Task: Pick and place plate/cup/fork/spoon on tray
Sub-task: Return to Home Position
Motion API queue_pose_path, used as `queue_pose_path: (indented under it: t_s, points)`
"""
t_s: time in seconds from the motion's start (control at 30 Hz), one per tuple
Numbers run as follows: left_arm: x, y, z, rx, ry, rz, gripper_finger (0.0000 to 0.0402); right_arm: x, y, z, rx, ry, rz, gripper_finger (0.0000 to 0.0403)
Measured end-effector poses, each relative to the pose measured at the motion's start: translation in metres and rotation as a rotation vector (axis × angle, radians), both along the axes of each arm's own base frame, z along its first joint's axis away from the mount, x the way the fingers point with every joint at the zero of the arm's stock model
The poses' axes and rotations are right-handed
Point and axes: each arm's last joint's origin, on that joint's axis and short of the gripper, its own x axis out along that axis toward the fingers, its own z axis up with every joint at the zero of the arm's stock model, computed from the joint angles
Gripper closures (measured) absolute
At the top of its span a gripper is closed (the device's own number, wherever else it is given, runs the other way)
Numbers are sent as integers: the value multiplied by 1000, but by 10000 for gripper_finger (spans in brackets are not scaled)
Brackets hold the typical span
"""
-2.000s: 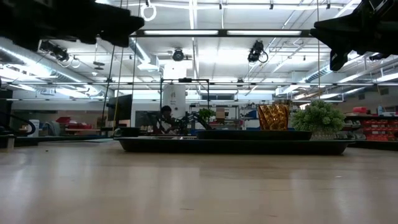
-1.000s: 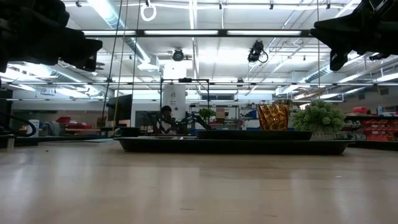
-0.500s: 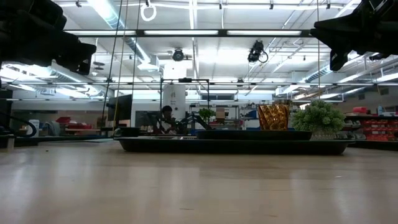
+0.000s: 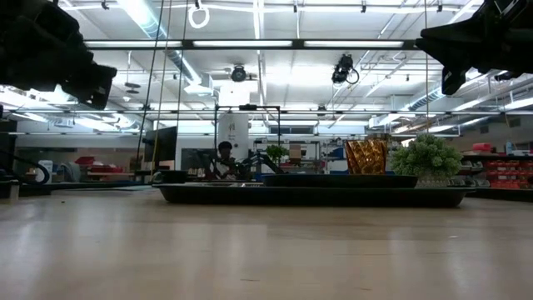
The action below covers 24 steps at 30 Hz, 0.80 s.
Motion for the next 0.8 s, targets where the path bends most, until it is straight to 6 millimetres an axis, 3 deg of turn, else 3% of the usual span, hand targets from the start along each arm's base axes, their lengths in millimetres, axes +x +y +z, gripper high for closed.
queue_pose_path:
  t_s: [0.8]
  points:
    - [-1, 5, 8, -10, -91, 48, 230, 0, 0, 0, 0, 0, 0, 325]
